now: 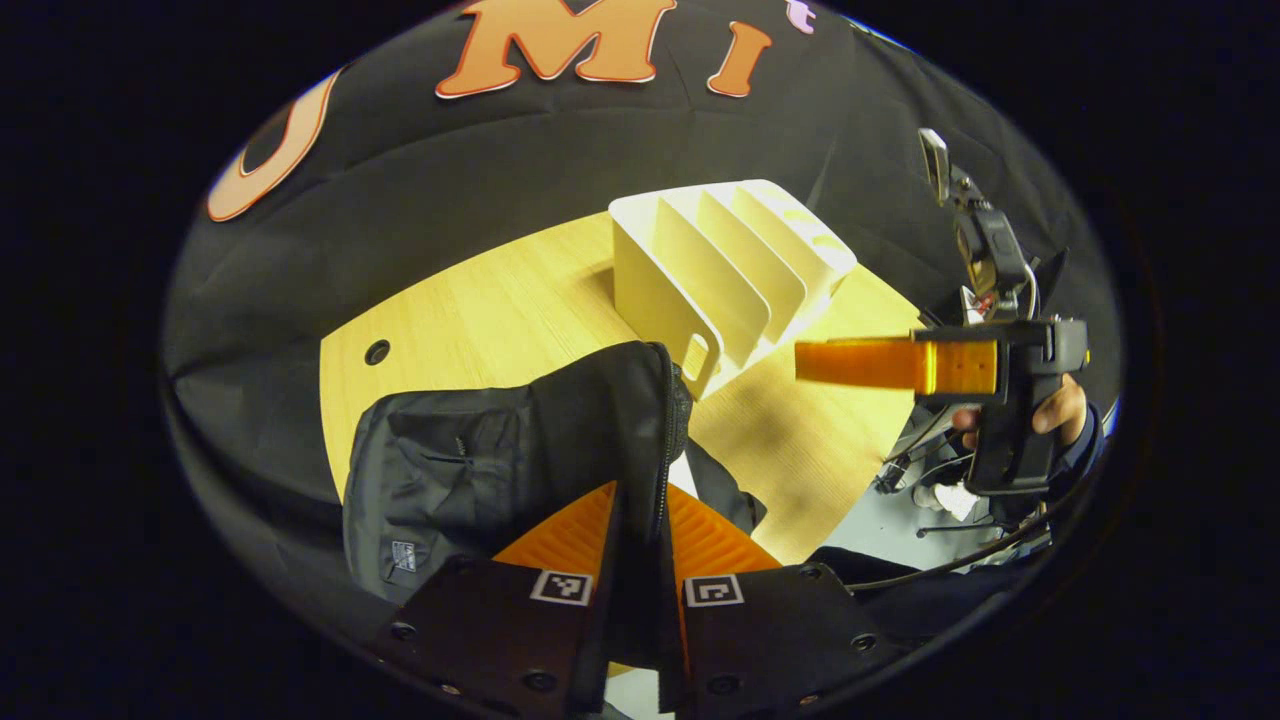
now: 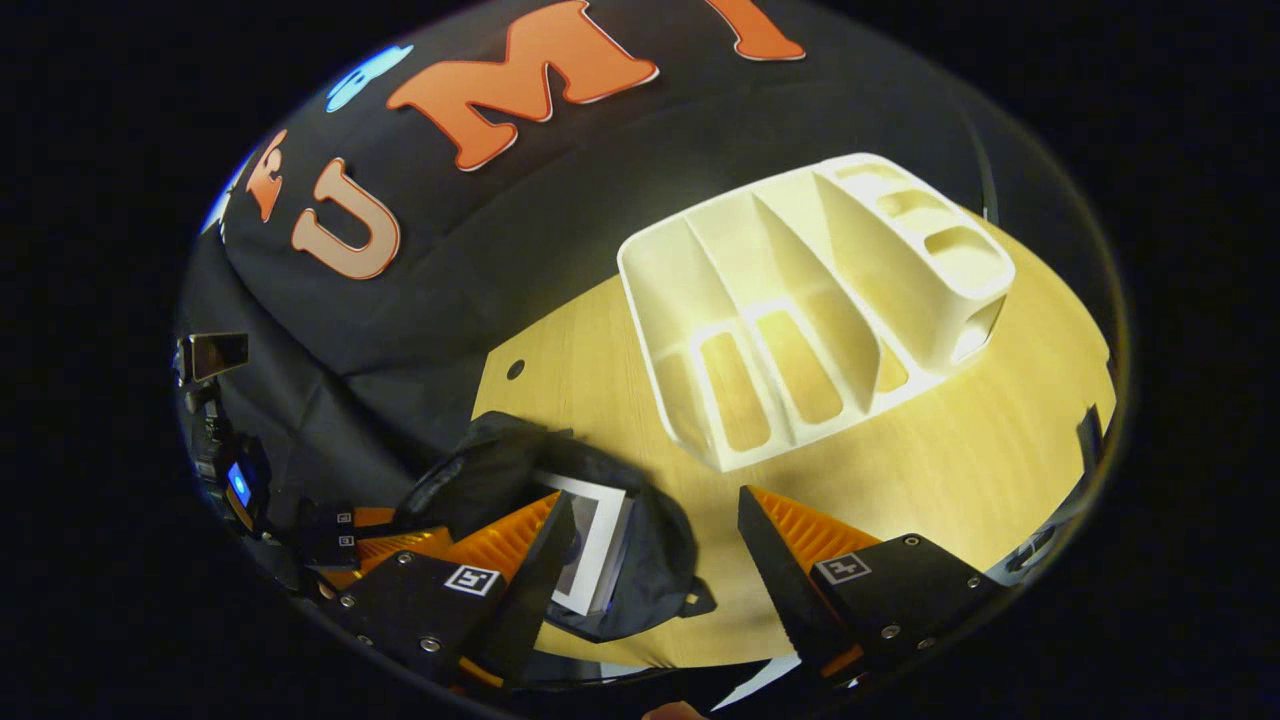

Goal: Open the schoolbag, grab two books from the bookshelf and put them into the schoolbag.

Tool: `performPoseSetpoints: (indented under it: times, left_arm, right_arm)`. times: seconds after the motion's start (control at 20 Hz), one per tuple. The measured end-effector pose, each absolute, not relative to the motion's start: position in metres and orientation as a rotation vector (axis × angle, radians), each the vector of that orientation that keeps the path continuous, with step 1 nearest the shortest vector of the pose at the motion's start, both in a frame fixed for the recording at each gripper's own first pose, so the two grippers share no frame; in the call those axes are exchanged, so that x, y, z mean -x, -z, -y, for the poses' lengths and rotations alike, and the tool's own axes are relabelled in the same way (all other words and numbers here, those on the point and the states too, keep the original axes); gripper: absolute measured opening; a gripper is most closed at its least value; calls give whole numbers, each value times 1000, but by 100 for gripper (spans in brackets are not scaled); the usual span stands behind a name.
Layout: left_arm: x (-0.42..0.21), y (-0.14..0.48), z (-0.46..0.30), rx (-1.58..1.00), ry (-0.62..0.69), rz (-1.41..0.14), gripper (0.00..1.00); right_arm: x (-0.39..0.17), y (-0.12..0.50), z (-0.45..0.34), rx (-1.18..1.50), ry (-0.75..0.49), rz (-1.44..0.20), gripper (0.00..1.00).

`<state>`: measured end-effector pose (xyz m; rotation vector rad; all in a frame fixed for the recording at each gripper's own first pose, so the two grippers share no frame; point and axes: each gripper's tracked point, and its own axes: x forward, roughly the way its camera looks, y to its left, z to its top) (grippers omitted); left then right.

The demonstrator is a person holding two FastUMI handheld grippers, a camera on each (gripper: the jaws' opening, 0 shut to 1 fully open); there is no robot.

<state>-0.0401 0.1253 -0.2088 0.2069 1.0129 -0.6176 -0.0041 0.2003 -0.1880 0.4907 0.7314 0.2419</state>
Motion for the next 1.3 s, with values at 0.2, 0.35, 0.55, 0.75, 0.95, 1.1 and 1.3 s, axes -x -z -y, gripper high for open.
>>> performPoseSetpoints:
  times: [0.2, 0.35, 0.55, 0.75, 0.95, 1.1, 1.3]
  left_arm:
    - [49, 208, -92, -163, 636, -1012, 35]
    - [52, 208, -71, -128, 583, -1001, 55]
    - [35, 176, -34, -31, 483, -909, 88]
    - [14, 148, -3, 82, 374, -775, 94]
    - [0, 122, 13, 179, 262, -642, 95]
    - [-16, 105, 12, 171, 198, -508, 96]
    - [-23, 85, 14, 174, 134, -372, 98]
  right_arm:
    - [-7, 165, -155, -407, -207, -631, 99]
    - [-16, 145, -125, -341, -207, -567, 98]
    - [-28, 124, -96, -275, -243, -510, 98]
    - [-37, 99, -63, -178, -248, -406, 98]
    - [-44, 76, -53, -148, -305, -332, 98]
    - [-46, 58, -29, -104, -319, -271, 98]
    - [-40, 37, -1, -57, -345, -197, 98]
